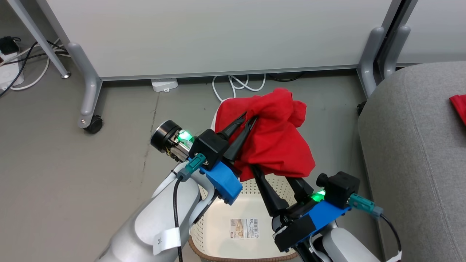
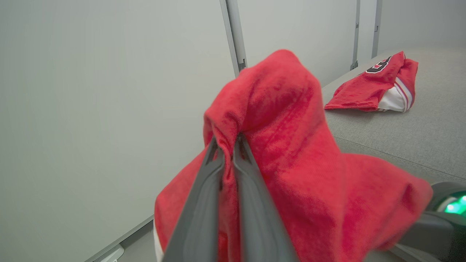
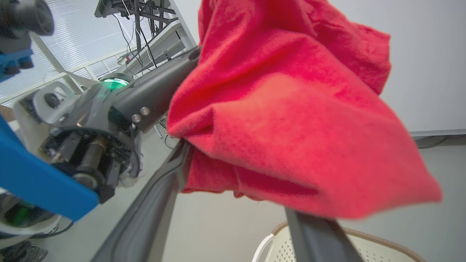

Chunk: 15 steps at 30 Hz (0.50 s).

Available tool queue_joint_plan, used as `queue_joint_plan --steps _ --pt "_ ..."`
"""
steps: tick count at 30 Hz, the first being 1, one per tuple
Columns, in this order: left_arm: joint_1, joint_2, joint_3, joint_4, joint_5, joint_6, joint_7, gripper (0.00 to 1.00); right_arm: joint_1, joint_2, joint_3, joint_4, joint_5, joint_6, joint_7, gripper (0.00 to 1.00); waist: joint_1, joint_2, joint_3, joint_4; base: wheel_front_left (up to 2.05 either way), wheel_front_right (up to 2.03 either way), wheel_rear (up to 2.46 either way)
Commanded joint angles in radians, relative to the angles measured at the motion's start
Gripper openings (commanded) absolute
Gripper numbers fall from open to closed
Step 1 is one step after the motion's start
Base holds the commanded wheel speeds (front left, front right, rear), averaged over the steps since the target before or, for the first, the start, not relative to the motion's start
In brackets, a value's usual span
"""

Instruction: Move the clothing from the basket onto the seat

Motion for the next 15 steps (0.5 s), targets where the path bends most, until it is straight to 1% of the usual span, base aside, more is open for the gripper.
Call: queue_joint_plan --steps 1,8,12,13,14,15 --pt "-0.002 -0.002 0.006 0.001 0.007 -0.004 -0.005 0.0 -0.025 -0.003 0.002 -0.01 0.022 0.0 0.0 1.0 -0.0001 0.0 0.0 0.0 0.0 0.0 0.0" --pt "0.004 -0.009 0.01 0.004 0.011 -0.008 -0.005 0.0 -0.041 -0.003 0.017 -0.025 0.04 0.0 0.0 1.0 -0.0001 0.0 -0.001 0.0 0.0 0.0 0.0" --pt "0.005 -0.013 0.012 0.002 0.016 -0.011 -0.005 0.0 -0.051 -0.002 0.0 -0.021 0.017 0.0 0.0 1.0 -0.0001 0.0 0.001 0.001 0.0 0.0 0.0" --pt "0.005 -0.013 0.012 0.001 0.017 -0.011 -0.005 0.0 -0.054 -0.003 -0.004 -0.019 0.016 0.0 0.0 0.41 -0.0001 0.0 0.002 0.001 0.0 0.0 0.0" --pt "0.006 -0.014 0.012 0.001 0.018 -0.01 -0.005 0.0 -0.057 -0.002 -0.006 -0.017 0.015 0.0 0.0 0.0 -0.0001 0.0 0.003 0.002 0.0 0.0 0.0" --pt "0.006 -0.014 0.011 0.001 0.019 -0.011 -0.005 0.0 -0.059 -0.002 -0.007 -0.015 0.015 0.0 0.0 0.0 -0.0001 0.0 0.003 0.002 0.0 0.0 0.0"
